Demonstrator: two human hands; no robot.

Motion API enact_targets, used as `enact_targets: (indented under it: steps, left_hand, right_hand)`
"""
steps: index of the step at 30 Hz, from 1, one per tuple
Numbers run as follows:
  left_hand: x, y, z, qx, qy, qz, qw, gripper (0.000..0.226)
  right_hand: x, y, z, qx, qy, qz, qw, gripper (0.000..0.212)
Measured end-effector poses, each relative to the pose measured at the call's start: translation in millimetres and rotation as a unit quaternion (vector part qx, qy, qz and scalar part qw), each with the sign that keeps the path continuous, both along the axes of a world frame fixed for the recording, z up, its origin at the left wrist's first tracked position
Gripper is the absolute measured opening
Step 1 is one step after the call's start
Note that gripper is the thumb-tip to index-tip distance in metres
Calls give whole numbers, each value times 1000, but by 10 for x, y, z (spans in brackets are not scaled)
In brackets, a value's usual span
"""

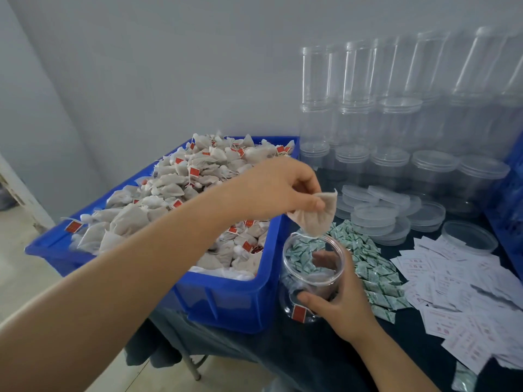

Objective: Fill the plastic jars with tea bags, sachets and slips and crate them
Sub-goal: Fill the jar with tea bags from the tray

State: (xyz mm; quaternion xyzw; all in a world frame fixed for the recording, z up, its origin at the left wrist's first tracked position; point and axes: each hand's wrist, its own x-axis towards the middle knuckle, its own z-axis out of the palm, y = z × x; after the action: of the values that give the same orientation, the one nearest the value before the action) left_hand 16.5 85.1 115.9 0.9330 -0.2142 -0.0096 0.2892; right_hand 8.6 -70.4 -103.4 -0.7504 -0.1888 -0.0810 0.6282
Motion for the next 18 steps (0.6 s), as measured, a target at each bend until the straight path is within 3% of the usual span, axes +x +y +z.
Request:
enact_targets:
  steps: [5, 11, 15, 18]
  left_hand:
    - [57, 59, -191, -22, 69, 1, 997, 13]
    - [175, 469, -162, -37, 1, 93, 995, 7]
    - [290, 891, -303, 70, -39, 151, 985, 9]
    - [355, 1169, -496, 177, 2, 156, 972, 26]
  right_hand:
    - [11, 14, 20, 3, -10, -2, 1000, 96]
    - [-13, 24, 34, 12, -10, 3, 1000, 93]
    - [-2, 20, 18, 9, -13, 3, 1000, 93]
    - [1, 19, 8, 6, -17, 0, 1000, 93]
